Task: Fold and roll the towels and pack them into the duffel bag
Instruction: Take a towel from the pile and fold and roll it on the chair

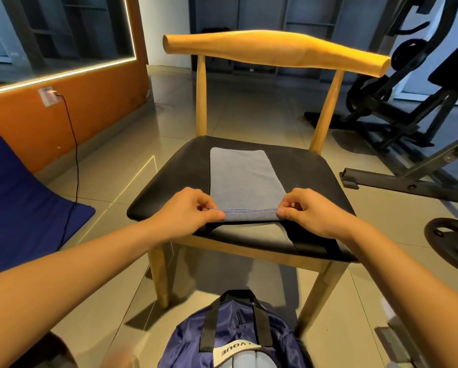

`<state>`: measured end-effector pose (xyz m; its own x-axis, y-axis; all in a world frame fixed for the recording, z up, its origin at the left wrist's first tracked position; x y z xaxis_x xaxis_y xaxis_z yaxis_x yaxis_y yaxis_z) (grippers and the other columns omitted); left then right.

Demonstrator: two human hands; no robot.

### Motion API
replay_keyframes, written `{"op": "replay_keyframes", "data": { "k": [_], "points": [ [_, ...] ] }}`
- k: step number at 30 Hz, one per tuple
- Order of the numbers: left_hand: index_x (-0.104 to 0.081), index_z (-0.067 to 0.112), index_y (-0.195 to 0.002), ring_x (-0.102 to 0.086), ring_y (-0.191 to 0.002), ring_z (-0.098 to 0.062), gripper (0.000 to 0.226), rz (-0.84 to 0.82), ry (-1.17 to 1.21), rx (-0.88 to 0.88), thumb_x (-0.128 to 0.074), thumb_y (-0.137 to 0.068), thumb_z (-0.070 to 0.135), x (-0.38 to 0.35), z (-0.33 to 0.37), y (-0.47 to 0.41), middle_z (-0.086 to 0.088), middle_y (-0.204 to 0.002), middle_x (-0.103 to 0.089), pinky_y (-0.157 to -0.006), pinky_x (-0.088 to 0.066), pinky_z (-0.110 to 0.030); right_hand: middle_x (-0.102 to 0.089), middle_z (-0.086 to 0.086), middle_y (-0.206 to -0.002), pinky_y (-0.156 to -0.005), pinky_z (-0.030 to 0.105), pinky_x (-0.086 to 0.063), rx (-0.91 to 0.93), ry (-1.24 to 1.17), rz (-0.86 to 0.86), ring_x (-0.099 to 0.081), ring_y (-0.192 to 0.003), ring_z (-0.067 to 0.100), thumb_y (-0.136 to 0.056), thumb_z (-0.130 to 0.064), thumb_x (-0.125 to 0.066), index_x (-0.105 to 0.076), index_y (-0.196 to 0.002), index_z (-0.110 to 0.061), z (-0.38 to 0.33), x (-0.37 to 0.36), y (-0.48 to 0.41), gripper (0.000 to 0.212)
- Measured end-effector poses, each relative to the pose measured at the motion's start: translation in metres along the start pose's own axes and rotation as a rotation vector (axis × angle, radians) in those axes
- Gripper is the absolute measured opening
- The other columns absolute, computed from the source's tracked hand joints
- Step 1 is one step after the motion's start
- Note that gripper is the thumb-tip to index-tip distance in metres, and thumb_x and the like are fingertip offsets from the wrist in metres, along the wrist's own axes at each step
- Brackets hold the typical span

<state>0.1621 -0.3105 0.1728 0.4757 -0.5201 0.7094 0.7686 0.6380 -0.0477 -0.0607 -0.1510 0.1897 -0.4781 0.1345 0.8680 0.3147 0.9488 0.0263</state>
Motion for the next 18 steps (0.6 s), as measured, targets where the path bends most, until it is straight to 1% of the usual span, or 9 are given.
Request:
{"op": "replay_keyframes", "data": {
  "k": [2, 4, 6, 8, 10, 12, 13, 15, 18],
  "points": [
    [-0.078, 0.02, -0.082, -0.065, -0.076, -0.019, 0.018, -0.053, 0.059, 0.068, -0.072, -0.092, 0.034, 0.002, 0.002, 0.0, -0.004, -0.08, -0.07, -0.062, -0.05, -0.023, -0.067, 0.001, -0.092, -0.075, 0.028, -0.051, -0.049, -0.032, -0.034, -0.062, -0.087, 0.02, -0.099, -0.035, -0.062, -0.072, -0.093, -0.017, -0.001, 0.0, -0.003, 0.021],
    [-0.078, 0.017, -0.083, -0.062, -0.074, -0.016, 0.021, -0.085, 0.06, 0.127, -0.069, -0.096, 0.031, 0.003, 0.003, -0.001, -0.007, -0.08, -0.069, -0.062, -0.049, -0.023, -0.07, 0.012, -0.089, -0.073, 0.032, -0.052, -0.109, -0.058, -0.059, -0.064, -0.084, 0.024, -0.097, -0.037, -0.064, -0.073, -0.09, -0.012, 0.0, 0.001, -0.006, 0.027],
    [-0.078, 0.012, -0.082, -0.061, -0.073, -0.017, 0.026, -0.092, 0.027, 0.166, -0.067, -0.097, 0.03, 0.001, 0.002, -0.005, -0.014, -0.081, -0.068, -0.064, -0.049, -0.025, -0.069, 0.018, -0.087, -0.067, 0.03, -0.048, -0.155, -0.074, -0.075, -0.061, -0.076, 0.025, -0.097, -0.037, -0.065, -0.074, -0.087, -0.01, 0.001, 0.003, -0.007, 0.031],
    [-0.077, 0.009, -0.08, -0.061, -0.068, -0.018, 0.03, -0.072, -0.004, 0.182, -0.069, -0.095, 0.032, 0.0, 0.0, -0.009, -0.016, -0.076, -0.068, -0.063, -0.05, -0.028, -0.066, 0.017, -0.08, -0.063, 0.028, -0.045, -0.189, -0.061, -0.085, -0.057, -0.071, 0.021, -0.098, -0.037, -0.064, -0.074, -0.086, -0.009, 0.0, 0.004, -0.009, 0.031],
    [-0.077, 0.007, -0.079, -0.06, -0.062, -0.016, 0.032, -0.038, -0.061, 0.183, -0.07, -0.094, 0.035, -0.002, -0.002, -0.012, -0.011, -0.068, -0.065, -0.059, -0.048, -0.027, -0.068, 0.008, -0.079, -0.061, 0.025, -0.045, -0.202, 0.0, -0.069, -0.059, -0.07, 0.018, -0.097, -0.038, -0.065, -0.073, -0.085, -0.011, -0.002, 0.004, -0.011, 0.03],
    [-0.074, 0.011, -0.077, -0.061, -0.062, -0.014, 0.029, 0.013, -0.124, 0.156, -0.072, -0.091, 0.037, -0.003, -0.002, -0.012, -0.004, -0.065, -0.065, -0.059, -0.049, -0.027, -0.068, 0.005, -0.081, -0.062, 0.027, -0.048, -0.2, 0.076, 0.002, -0.062, -0.073, 0.018, -0.092, -0.041, -0.07, -0.07, -0.083, -0.015, -0.001, 0.005, -0.012, 0.028],
    [-0.072, 0.016, -0.076, -0.062, -0.063, -0.013, 0.026, 0.049, -0.147, 0.122, -0.074, -0.09, 0.037, -0.002, -0.001, -0.011, -0.001, -0.066, -0.065, -0.061, -0.052, -0.028, -0.067, 0.002, -0.082, -0.064, 0.029, -0.05, -0.178, 0.101, 0.055, -0.061, -0.075, 0.017, -0.09, -0.042, -0.073, -0.068, -0.082, -0.018, -0.002, 0.006, -0.01, 0.026],
    [-0.066, 0.024, -0.079, -0.061, -0.072, -0.013, 0.018, 0.132, -0.195, -0.011, -0.076, -0.087, 0.036, 0.001, 0.002, -0.006, 0.006, -0.075, -0.063, -0.068, -0.056, -0.032, -0.061, -0.005, -0.087, -0.069, 0.032, -0.053, -0.035, 0.163, 0.169, -0.057, -0.079, 0.014, -0.089, -0.04, -0.074, -0.063, -0.082, -0.024, -0.006, 0.006, -0.004, 0.021],
    [-0.072, 0.028, -0.087, -0.055, -0.082, -0.009, 0.005, 0.23, -0.374, -0.359, -0.073, -0.09, 0.031, 0.0, 0.004, 0.002, 0.014, -0.086, -0.062, -0.075, -0.053, -0.032, -0.055, -0.009, -0.093, -0.074, 0.033, -0.053, 0.216, 0.287, 0.252, -0.053, -0.084, 0.011, -0.094, -0.03, -0.069, -0.067, -0.09, -0.024, -0.011, -0.002, 0.007, 0.008]
  ]
}}
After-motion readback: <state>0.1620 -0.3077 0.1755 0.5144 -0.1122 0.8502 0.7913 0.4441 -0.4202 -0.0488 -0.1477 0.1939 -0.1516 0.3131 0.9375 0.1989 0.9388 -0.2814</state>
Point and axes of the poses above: each hand's wrist, its own y-axis away from the middle knuckle, its own x-axis out of the back of the hand, z = x × y, the point moved 3 cm from there along -y, towards the middle knuckle
